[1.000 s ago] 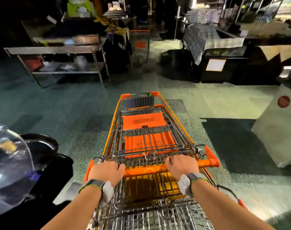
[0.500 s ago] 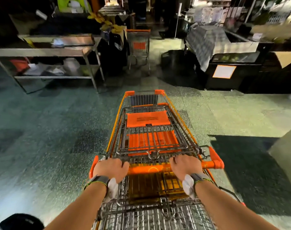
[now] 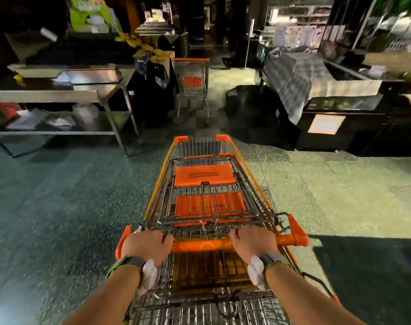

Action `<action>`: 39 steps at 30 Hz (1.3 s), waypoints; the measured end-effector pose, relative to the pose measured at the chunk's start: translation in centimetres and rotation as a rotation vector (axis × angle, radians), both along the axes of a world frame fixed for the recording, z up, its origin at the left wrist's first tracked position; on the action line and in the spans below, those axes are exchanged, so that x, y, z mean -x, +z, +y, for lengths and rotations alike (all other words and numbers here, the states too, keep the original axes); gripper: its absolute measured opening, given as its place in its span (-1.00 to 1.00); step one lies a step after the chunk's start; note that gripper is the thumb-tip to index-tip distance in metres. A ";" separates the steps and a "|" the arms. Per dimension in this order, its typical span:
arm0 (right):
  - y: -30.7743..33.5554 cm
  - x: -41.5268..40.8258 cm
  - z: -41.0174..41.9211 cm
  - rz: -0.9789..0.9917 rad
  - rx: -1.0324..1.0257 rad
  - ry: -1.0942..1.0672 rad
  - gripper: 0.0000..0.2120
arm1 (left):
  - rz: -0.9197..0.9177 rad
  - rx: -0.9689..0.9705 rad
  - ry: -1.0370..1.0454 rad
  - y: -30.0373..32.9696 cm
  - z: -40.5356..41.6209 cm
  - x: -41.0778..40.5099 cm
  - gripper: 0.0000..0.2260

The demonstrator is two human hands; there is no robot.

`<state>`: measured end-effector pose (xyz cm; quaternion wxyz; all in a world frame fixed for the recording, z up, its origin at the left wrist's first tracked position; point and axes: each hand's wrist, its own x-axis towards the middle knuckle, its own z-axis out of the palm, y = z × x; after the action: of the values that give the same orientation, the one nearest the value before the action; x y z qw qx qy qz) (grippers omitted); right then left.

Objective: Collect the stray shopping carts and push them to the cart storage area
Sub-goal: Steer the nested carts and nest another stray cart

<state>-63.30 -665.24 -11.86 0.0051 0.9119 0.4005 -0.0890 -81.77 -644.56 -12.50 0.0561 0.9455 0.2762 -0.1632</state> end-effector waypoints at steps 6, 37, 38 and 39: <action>0.4 -11.7 9.6 0.019 0.038 0.013 -0.39 | -0.042 -0.009 0.082 -0.9 9.0 -10.7 -0.46; -1.0 -61.8 62.8 -0.037 -0.028 0.009 -0.37 | -0.138 0.010 0.211 -1.0 61.9 -60.6 -0.49; -0.4 -62.1 63.6 -0.044 -0.037 0.025 -0.38 | -0.130 0.012 0.212 -0.6 62.5 -61.2 -0.49; -0.3 -63.7 65.4 -0.047 -0.033 0.027 -0.39 | -0.145 0.032 0.219 -0.6 64.5 -62.7 -0.49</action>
<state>0.40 -599.87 -12.21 0.0007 0.9082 0.4140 -0.0609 -19.11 -580.02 -13.11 0.1086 0.9179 0.3705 -0.0918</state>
